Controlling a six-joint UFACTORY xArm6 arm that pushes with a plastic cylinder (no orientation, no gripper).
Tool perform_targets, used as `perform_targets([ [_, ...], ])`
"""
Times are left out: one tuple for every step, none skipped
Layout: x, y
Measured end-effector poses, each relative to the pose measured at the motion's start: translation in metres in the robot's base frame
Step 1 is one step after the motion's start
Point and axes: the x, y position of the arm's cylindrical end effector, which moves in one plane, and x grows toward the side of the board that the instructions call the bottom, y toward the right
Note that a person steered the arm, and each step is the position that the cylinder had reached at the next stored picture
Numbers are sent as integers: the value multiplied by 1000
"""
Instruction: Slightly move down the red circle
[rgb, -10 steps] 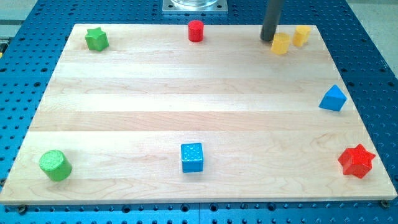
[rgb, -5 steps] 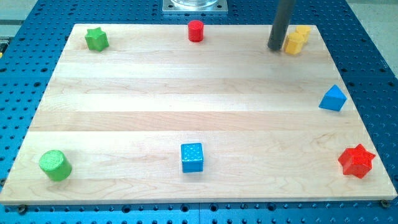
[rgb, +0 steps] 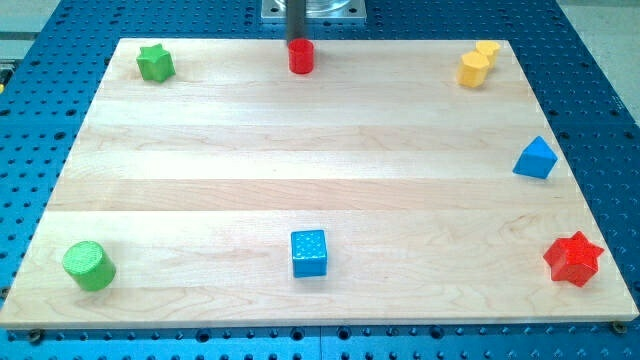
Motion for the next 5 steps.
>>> perform_targets([
  [0,-13],
  [7,20],
  [8,49],
  [37,57],
  [84,57],
])
